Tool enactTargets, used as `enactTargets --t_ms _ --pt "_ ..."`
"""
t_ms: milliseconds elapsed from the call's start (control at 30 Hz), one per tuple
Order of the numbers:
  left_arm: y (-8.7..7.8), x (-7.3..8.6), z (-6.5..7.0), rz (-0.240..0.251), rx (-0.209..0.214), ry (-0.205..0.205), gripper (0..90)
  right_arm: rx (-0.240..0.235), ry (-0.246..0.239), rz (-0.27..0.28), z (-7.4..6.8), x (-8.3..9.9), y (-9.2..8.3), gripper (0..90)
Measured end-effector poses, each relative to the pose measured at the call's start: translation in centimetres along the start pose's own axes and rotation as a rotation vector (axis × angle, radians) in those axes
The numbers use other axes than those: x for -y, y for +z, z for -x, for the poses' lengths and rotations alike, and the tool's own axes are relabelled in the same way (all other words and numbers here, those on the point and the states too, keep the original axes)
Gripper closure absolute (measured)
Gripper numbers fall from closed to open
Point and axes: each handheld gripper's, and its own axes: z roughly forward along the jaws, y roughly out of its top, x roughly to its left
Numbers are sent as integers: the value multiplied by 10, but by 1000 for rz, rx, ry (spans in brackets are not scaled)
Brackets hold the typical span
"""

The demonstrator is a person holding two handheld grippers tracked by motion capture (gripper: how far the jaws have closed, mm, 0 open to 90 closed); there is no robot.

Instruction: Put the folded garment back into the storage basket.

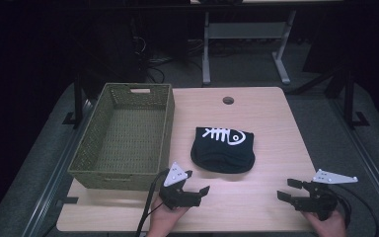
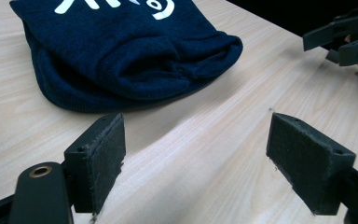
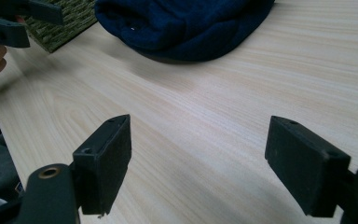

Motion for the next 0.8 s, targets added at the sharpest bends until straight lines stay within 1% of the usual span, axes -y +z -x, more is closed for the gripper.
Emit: enactTargets --t_ms 133,167,233,267,300,333,367,433,467,500,533,567,633,700,767,800 --pt "2 -3 -2 6 1 -7 193 -5 -2 4 1 -1 1 213" --pt "2 -5 -2 8 -8 -5 193 -6 5 4 1 -2 2 206" --pt "2 -6 -1 12 0 -7 193 -8 8 5 1 -2 2 205" --pt "3 -7 0 8 -8 7 193 -11 15 6 1 -3 2 205" --pt "3 -8 1 5 -10 5 193 -10 15 10 1 -5 2 204" --pt "4 -9 1 4 -2 6 193 -6 11 15 1 -7 2 200" --pt "5 -12 3 5 -10 12 194 -9 15 24 1 -12 2 200" --pt "5 -14 3 10 -10 12 193 -14 11 19 1 -19 3 207" --pt "7 -16 1 16 6 12 193 -15 8 19 2 -23 4 207" --pt "8 -17 1 16 11 11 193 -15 8 19 2 -23 4 207" --pt "14 -21 -1 4 1 10 192 -25 13 13 3 -29 6 201" --pt "14 -21 -1 4 1 10 191 -25 13 13 3 -29 6 201" --pt "19 -25 -4 -2 4 -11 191 -29 14 12 5 -34 9 197" --pt "23 -29 -7 8 -15 -24 190 -27 12 3 8 -41 14 193" --pt "28 -32 -10 10 -21 -46 190 -28 10 -2 9 -43 15 192" --pt "30 -34 -10 7 -35 -47 190 -30 7 -5 10 -46 17 191"
